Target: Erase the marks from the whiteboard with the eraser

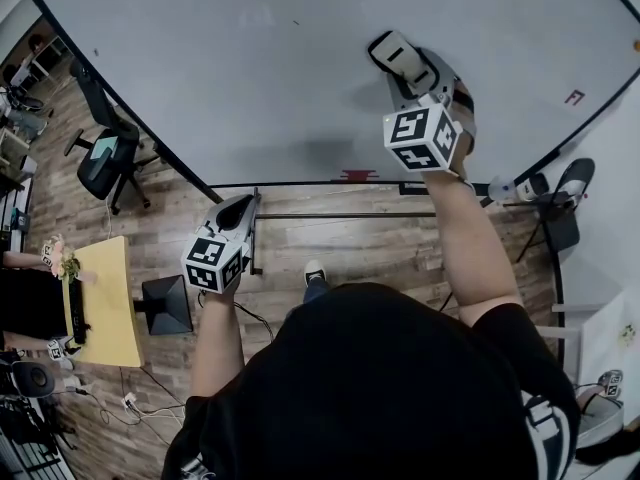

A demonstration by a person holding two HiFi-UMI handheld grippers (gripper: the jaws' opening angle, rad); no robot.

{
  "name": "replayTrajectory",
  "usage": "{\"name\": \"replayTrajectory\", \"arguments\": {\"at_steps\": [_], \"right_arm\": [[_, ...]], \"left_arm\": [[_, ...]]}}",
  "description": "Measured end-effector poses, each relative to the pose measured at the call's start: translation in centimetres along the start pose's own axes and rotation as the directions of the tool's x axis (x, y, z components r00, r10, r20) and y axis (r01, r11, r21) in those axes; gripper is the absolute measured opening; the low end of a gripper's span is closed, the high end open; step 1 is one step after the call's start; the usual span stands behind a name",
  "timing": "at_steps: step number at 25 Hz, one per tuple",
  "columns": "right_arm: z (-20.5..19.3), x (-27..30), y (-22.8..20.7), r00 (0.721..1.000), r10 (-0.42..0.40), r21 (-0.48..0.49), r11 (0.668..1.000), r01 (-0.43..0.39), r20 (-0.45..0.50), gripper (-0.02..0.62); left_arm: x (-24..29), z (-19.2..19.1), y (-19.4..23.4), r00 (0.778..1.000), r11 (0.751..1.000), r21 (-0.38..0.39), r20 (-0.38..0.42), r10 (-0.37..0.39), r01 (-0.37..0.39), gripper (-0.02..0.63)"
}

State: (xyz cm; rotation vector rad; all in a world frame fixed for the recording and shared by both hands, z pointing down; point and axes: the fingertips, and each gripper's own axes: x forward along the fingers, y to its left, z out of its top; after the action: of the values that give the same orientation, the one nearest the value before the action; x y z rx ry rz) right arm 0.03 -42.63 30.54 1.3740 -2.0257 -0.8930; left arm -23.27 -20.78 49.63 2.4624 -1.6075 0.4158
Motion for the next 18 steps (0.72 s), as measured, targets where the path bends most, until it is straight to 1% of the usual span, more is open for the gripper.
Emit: {"name": "replayTrajectory", "arguments": {"at_steps": [9,14,18], "right_arm": [[2.1,0.6,3.2,0.998,0.028,-0.104,0.994,-0.021,0.062,0.25],[2.4,0.5,3.3,0.996,0.013,-0.14,0.99,-0.001,0.085,0.25],[2.3,0.5,3.3,0.995,0.015,-0.152,0.988,0.001,0.102,0.25]], "left_arm": [[-0.3,0.1,-0.2,1.0,1.0,0.0,-0.002,0.02,-0.02,0.014],[-0.7,0.0,0.0,0.999,0.999,-0.011,-0.008,0.031,-0.031,0.014],[-0.3,-0.5,-0.2,1.0,1.0,-0.004,-0.017,0.021,-0.021,0.014]]}}
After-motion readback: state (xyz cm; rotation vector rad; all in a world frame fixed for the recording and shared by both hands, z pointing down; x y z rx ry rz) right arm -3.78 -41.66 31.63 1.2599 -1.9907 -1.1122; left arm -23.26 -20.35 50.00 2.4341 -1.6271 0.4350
